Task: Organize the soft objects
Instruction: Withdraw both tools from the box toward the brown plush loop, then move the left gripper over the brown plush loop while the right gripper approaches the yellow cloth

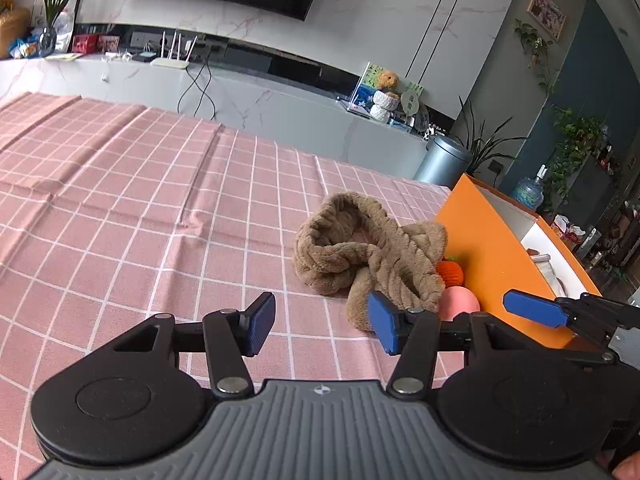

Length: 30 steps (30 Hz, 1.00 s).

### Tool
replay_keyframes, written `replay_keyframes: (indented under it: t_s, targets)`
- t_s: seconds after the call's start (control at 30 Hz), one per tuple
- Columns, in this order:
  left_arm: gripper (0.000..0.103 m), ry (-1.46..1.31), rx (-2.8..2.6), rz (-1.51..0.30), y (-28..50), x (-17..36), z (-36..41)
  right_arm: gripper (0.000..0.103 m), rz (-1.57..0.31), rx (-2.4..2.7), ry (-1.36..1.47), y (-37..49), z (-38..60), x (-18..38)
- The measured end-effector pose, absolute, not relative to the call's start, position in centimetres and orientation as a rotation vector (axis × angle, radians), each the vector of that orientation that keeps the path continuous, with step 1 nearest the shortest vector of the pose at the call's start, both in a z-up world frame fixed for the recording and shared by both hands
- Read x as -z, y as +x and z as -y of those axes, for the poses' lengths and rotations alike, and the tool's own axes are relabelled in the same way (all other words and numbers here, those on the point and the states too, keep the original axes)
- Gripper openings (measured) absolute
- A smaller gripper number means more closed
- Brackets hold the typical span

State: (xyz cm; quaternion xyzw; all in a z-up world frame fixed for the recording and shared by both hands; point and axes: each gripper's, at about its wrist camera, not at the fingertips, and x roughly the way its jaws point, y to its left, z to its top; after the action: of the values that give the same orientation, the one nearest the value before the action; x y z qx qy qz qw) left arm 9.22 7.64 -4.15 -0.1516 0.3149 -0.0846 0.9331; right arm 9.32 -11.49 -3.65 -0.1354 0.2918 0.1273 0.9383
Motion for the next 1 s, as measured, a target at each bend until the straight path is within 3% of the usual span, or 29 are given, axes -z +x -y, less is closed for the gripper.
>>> replay_keyframes:
  t_s: [0.13,0.27,0.53,0.57,0.7,0.8,1.0]
  targets:
    - [0.063,-0.306,0.164,-0.660,10.4,4.7,-7.9,0.058,-0.617,-0.257,-0.287,11.7,11.0,4.2]
    - [0.063,-0.317,0.184,-0.678,11.9,4.9,-7.8,0.073,-0.664,-0.247,-0.283,14.8,10.7,5.1]
    - [0.064,-0.326,0.193,-0.733,14.5,6.0,-7.3,0.079,-0.718,-0.282,-0.301,18.6,9.7,7.7]
    - [0.064,-0.322,0.187,-0.740,14.7,6.1,-7.3,0.072,-0.720,-0.283,-0.300,18.9,9.6,8.0]
    - [0.064,-0.317,0.173,-0.760,15.0,6.6,-7.3,0.021,-0.721,-0.318,-0.296,19.2,9.1,8.4]
    - [0.064,-0.324,0.167,-0.774,14.8,6.8,-7.4,0.013,-0.724,-0.357,-0.286,18.3,8.7,8.5]
    - [0.064,-0.343,0.170,-0.800,13.1,6.5,-7.5,0.011,-0.752,-0.472,-0.188,15.1,9.2,8.2]
